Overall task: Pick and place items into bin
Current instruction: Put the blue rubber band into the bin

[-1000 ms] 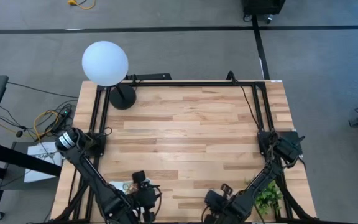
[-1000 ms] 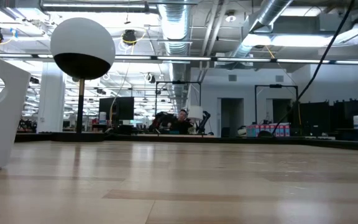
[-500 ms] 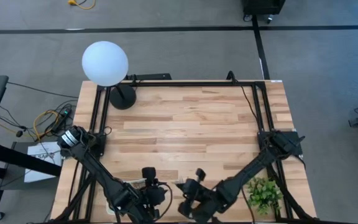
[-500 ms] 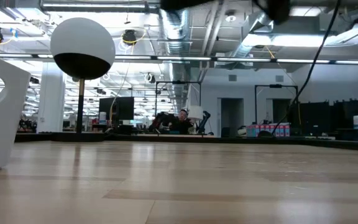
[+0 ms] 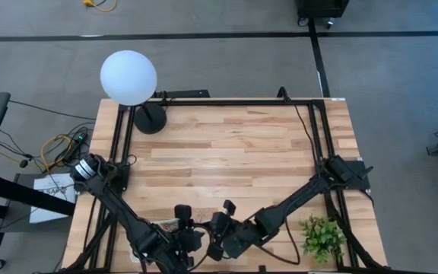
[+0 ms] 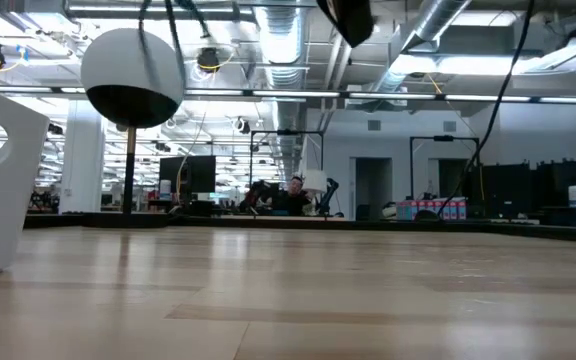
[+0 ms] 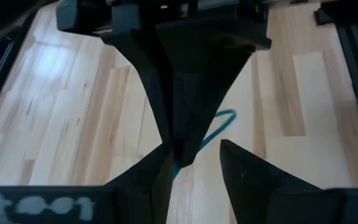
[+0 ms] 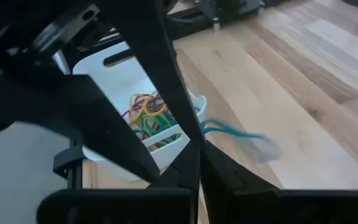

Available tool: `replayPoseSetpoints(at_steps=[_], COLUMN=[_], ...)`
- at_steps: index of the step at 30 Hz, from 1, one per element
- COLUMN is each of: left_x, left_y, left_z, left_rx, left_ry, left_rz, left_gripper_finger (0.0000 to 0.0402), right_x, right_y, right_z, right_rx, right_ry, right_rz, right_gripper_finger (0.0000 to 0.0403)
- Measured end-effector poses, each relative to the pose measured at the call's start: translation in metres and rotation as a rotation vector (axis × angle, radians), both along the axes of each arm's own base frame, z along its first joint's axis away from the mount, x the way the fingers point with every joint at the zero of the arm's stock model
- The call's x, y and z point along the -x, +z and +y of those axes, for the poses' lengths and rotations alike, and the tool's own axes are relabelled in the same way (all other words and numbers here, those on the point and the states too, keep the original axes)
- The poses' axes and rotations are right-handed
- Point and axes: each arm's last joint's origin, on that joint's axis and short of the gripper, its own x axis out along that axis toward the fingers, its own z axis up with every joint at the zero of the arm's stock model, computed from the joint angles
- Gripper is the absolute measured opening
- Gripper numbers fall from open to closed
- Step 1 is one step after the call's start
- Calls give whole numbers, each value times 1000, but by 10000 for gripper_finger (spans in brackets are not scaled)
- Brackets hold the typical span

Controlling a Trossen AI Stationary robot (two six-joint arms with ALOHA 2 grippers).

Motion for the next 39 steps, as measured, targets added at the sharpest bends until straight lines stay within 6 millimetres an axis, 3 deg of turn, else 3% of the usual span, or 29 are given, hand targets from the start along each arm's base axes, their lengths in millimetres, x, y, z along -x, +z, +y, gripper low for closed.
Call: replayPoseSetpoints(at_steps=[17, 29, 33, 39], left_x=[2, -6, -6, -3], left_y=[-2, -3, -3, -3], left_z=[-2, 6, 6, 3], left_rx=[47, 40, 43, 47], left_ry=[-99, -42, -40, -52], left_rz=[109, 82, 83, 90], left_gripper_finger=[94, 93, 72, 9], right_x=[5, 0, 1, 1], right_y=[1, 11, 10, 11], right_z=[11, 13, 13, 13], right_rx=[8, 17, 21, 21], right_ry=[69, 120, 124, 123], right_rz=[-6, -83, -72, -73], right_gripper_finger=[0, 0, 0, 4])
